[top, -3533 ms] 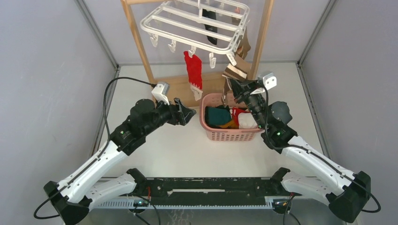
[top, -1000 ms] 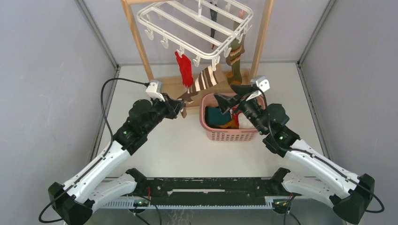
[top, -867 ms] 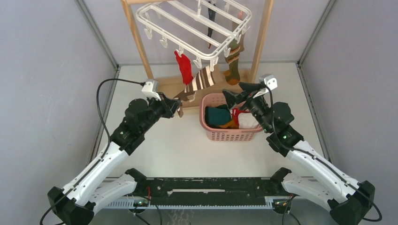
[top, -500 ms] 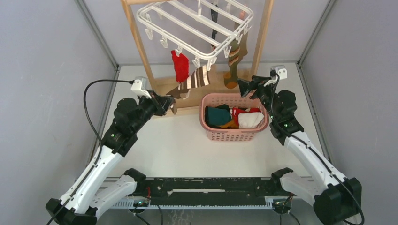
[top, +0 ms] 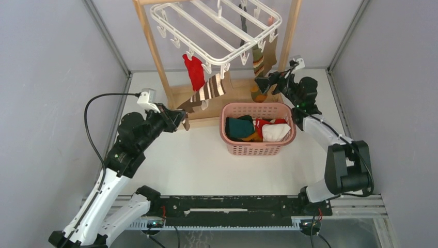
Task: Remove the socks clipped to the hanger
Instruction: Adjust the hanger on the clothesline.
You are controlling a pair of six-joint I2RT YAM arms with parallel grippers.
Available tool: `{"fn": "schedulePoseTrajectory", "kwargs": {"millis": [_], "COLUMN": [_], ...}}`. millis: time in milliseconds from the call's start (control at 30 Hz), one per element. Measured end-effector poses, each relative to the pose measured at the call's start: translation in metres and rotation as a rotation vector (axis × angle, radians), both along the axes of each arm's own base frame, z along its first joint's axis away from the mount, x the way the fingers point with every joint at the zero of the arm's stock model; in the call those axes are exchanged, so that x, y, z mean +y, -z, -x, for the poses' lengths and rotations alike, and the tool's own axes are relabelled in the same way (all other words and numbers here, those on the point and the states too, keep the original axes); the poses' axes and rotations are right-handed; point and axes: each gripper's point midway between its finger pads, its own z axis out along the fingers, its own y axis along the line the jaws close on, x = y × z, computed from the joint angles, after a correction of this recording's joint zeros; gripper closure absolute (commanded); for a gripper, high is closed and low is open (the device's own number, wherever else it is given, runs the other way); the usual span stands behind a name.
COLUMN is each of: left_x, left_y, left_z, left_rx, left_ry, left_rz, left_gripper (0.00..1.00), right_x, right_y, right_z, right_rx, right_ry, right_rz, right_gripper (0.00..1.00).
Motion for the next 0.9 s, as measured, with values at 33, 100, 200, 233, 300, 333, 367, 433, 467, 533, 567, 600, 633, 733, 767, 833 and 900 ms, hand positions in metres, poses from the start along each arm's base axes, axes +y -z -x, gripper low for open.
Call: {"fn": "schedulePoseTrajectory", "kwargs": {"millis": [33, 100, 200, 233, 300, 333, 367, 433, 467, 533, 567, 600, 633, 733, 767, 833, 900], "left_x": [0.001, 0.003, 0.006, 0.006, 0.007, 0.008, 0.008, 0.008, 0.008, 0.008, 0.008, 0.008, 0.008, 0.007, 0.007, 0.007, 0.007], "left_y": [0.0, 0.003, 0.005, 0.006, 0.007, 0.008, 0.009, 0.009, 0.009, 0.006, 0.004, 0.002, 0.0, -0.005, -0.006, -0.006, -0.005], "left_z": [0.001, 0.003, 0.005, 0.005, 0.005, 0.005, 0.006, 0.006, 0.006, 0.005, 0.005, 0.006, 0.006, 0.006, 0.006, 0.006, 0.005], "left_rx": [0.002, 0.012, 0.02, 0.024, 0.03, 0.034, 0.038, 0.042, 0.042, 0.038, 0.035, 0.033, 0.03, 0.022, 0.02, 0.021, 0.024], "left_ry": [-0.002, -0.006, -0.011, -0.012, -0.014, -0.015, -0.014, -0.013, -0.013, -0.013, -0.012, -0.01, -0.007, -0.002, -0.002, -0.003, -0.003], "left_rz": [-0.001, -0.006, -0.009, -0.011, -0.015, -0.016, -0.018, -0.024, -0.025, -0.024, -0.023, -0.021, -0.02, -0.015, -0.015, -0.015, -0.016], "left_gripper": [0.9, 0.9, 0.9, 0.9, 0.9, 0.9, 0.9, 0.9, 0.9, 0.9, 0.9, 0.9, 0.9, 0.9, 0.9, 0.9, 0.9], "right_x": [0.003, 0.008, 0.016, 0.019, 0.024, 0.026, 0.028, 0.031, 0.032, 0.034, 0.035, 0.035, 0.035, 0.037, 0.038, 0.039, 0.04], "right_y": [-0.003, -0.01, -0.019, -0.021, -0.021, -0.02, -0.018, -0.012, -0.009, -0.001, 0.004, 0.007, 0.01, 0.012, 0.011, 0.007, 0.004], "right_z": [-0.004, -0.01, -0.017, -0.02, -0.026, -0.03, -0.032, -0.039, -0.041, -0.046, -0.048, -0.05, -0.051, -0.056, -0.056, -0.056, -0.056], "right_rx": [-0.01, -0.034, -0.072, -0.081, -0.087, -0.088, -0.086, -0.076, -0.071, -0.054, -0.046, -0.039, -0.033, -0.029, -0.031, -0.04, -0.043], "right_ry": [-0.017, -0.046, -0.094, -0.116, -0.145, -0.159, -0.168, -0.183, -0.188, -0.198, -0.201, -0.201, -0.202, -0.206, -0.21, -0.217, -0.223], "right_rz": [-0.001, -0.004, -0.005, -0.003, -0.001, 0.0, 0.001, 0.004, 0.004, 0.006, 0.006, 0.006, 0.007, 0.007, 0.007, 0.007, 0.006], "right_gripper": [0.02, 0.0, 0.0, 0.0, 0.0, 0.0, 0.01, 0.0, 0.0, 0.0, 0.0, 0.01, 0.03, 0.19, 0.25, 0.35, 0.46]}}
